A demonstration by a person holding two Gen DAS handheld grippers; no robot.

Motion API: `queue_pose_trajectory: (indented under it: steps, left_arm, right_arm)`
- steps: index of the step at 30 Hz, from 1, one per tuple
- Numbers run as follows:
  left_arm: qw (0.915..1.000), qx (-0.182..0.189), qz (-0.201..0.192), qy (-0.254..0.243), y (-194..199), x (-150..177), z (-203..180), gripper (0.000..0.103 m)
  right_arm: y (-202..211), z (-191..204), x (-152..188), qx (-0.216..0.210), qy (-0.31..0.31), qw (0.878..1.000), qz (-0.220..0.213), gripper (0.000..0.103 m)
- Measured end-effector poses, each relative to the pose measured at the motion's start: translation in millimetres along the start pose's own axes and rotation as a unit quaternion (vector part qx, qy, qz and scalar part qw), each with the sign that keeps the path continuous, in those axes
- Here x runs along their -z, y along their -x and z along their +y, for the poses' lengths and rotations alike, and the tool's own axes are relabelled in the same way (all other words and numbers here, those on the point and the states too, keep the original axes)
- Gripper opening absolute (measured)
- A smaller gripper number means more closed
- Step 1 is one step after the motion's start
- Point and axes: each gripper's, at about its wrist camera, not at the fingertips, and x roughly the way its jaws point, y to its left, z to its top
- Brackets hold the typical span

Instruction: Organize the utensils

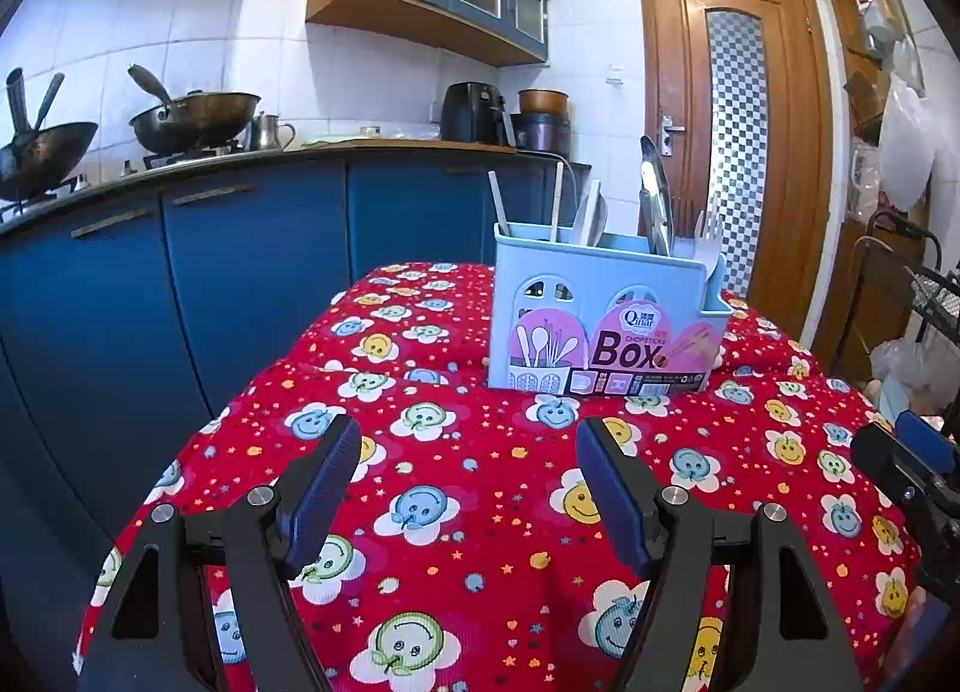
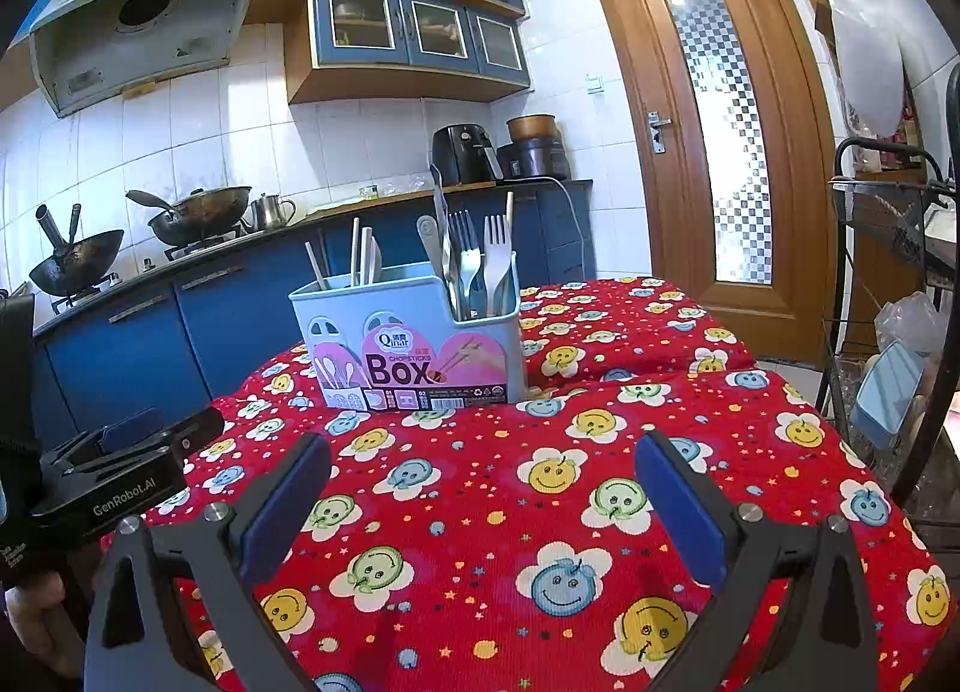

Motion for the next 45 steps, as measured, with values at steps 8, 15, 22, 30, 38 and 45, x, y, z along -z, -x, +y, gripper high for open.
queue_pose_trajectory:
  steps: [8, 15, 22, 30, 38, 45]
  left_arm:
    - [1.0, 0.002, -0.001, 0.002, 0.3, 0.3, 0.6, 0.075]
    - [1.0, 0.002, -0.005, 0.0, 1.0, 0.2, 0.1, 0.075]
    - [1.0, 0.003, -0.005, 0.002, 1.4, 0.3, 0.7, 0.075]
    - [1.0, 0.003, -0.007, 0.003, 1.8, 0.3, 0.9, 0.075]
    - [1.0, 0.003, -0.007, 0.003, 1.8, 0.4, 0.8, 0.075]
    - [1.0, 0.004, -0.007, 0.002, 1.6, 0.4, 0.7, 0.075]
  right_arm:
    - [-0.1, -0.2, 0.3, 0.0, 0.001, 1.0, 0.001, 0.103]
    - [-0.1, 0.0, 0.2, 0.0, 0.0, 1.0, 0.001, 0.103]
    - [0.0, 0.2, 0.6, -0.001, 0.0, 1.0, 0.0, 0.103]
    - [-0.5, -0.1, 0.9, -0.002, 0.0, 1.0, 0.001, 0.103]
    - [-0.5, -0.2, 0.9, -0.003, 0.0, 1.0, 0.002, 0.103]
    - [-0.6, -0.2, 1.0, -0.003, 0.0, 1.0, 0.002, 0.103]
